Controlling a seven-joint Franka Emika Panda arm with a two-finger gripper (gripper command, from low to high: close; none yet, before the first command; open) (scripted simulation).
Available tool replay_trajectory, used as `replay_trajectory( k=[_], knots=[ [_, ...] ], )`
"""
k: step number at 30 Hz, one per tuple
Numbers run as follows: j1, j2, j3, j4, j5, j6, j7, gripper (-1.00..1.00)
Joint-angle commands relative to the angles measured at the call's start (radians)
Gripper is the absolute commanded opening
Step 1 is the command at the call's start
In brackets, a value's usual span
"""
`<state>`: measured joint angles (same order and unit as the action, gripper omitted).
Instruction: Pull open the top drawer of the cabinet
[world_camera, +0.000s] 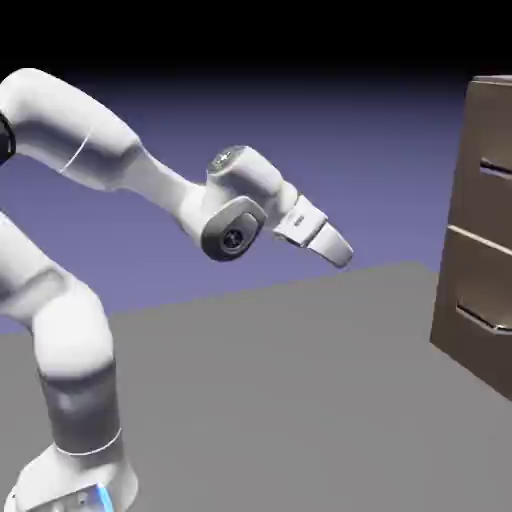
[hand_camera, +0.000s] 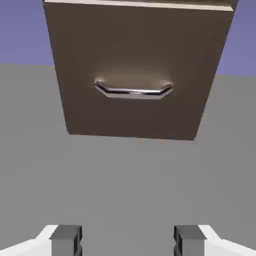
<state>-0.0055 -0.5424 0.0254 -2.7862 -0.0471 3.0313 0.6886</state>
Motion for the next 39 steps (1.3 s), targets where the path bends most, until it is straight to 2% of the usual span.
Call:
replay_trajectory(
  k=[1,39],
  knots=[
    [-0.015,0.023,0.021,0.02,-0.039,-0.005,-0.044,0.0],
    [-0.567,0.894,0.821,0.769,-1.523,-0.184,-1.696,0.0]
  ],
)
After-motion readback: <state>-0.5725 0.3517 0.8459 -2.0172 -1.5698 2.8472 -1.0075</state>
